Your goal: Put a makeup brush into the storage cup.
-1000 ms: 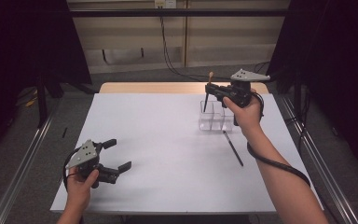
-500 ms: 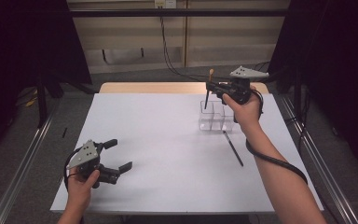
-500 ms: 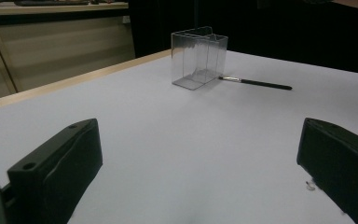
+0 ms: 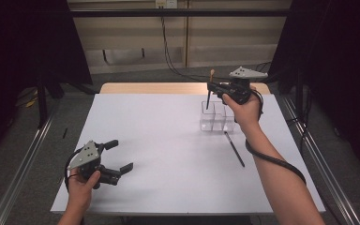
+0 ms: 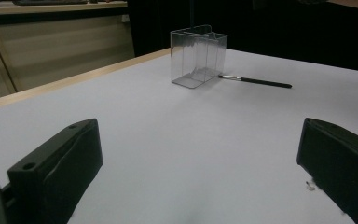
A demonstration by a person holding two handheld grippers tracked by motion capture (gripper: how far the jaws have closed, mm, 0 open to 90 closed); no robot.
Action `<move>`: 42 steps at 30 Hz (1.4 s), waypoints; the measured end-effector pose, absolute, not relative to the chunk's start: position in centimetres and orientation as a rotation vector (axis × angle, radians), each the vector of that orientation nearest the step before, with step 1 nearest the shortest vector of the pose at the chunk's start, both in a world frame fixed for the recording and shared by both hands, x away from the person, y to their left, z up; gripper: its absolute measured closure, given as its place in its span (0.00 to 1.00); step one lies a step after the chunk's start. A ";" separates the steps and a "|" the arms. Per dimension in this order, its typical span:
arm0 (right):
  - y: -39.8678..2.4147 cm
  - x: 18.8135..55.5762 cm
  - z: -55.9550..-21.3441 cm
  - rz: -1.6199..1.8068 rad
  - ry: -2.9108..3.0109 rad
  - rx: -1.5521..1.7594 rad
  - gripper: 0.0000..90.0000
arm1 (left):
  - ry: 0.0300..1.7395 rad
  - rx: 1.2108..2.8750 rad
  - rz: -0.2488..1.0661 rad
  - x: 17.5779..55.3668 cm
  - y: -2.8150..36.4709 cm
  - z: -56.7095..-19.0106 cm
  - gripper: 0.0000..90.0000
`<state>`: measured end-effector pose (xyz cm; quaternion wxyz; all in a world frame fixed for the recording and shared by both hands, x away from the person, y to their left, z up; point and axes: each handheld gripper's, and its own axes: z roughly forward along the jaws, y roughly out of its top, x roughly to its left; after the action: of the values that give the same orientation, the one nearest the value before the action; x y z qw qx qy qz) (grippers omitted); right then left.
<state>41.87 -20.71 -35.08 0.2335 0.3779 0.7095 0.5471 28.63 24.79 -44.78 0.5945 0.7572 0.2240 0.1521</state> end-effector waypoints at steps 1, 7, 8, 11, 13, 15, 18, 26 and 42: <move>-20.7 41.9 -35.2 1.496 1.947 1.036 0.93 | 0.521 1.759 0.351 28.6 24.8 -44.8 0.00; -20.5 42.1 -35.5 1.500 1.945 1.047 0.93 | 0.518 1.760 0.352 28.6 24.7 -44.7 0.00; -20.4 42.1 -35.6 1.497 1.946 1.046 0.93 | 0.517 1.760 0.352 28.6 24.7 -44.7 0.00; -20.3 42.1 -35.8 1.504 1.945 1.051 0.93 | 0.517 1.763 0.356 28.6 24.8 -44.7 0.00; -20.3 42.1 -36.2 1.502 1.947 1.055 0.93 | 0.518 1.764 0.357 28.6 24.9 -44.7 0.00; -20.3 42.2 -36.3 1.502 1.949 1.058 0.93 | 0.517 1.763 0.356 28.6 24.9 -44.7 0.00; -20.2 42.2 -36.5 1.496 1.954 1.061 0.93 | 0.516 1.764 0.357 28.6 24.9 -44.7 0.00; -20.2 42.2 -37.0 1.495 1.956 1.062 0.93 | 0.516 1.765 0.359 28.6 24.9 -44.7 0.00; -20.1 42.1 -37.6 1.491 1.977 1.068 0.93 | 0.515 1.768 0.355 28.7 24.7 -44.8 0.00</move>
<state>42.13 -20.11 -37.62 0.2206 0.3863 0.7150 0.5393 28.65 24.73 -44.81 0.5916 0.7601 0.2213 0.1524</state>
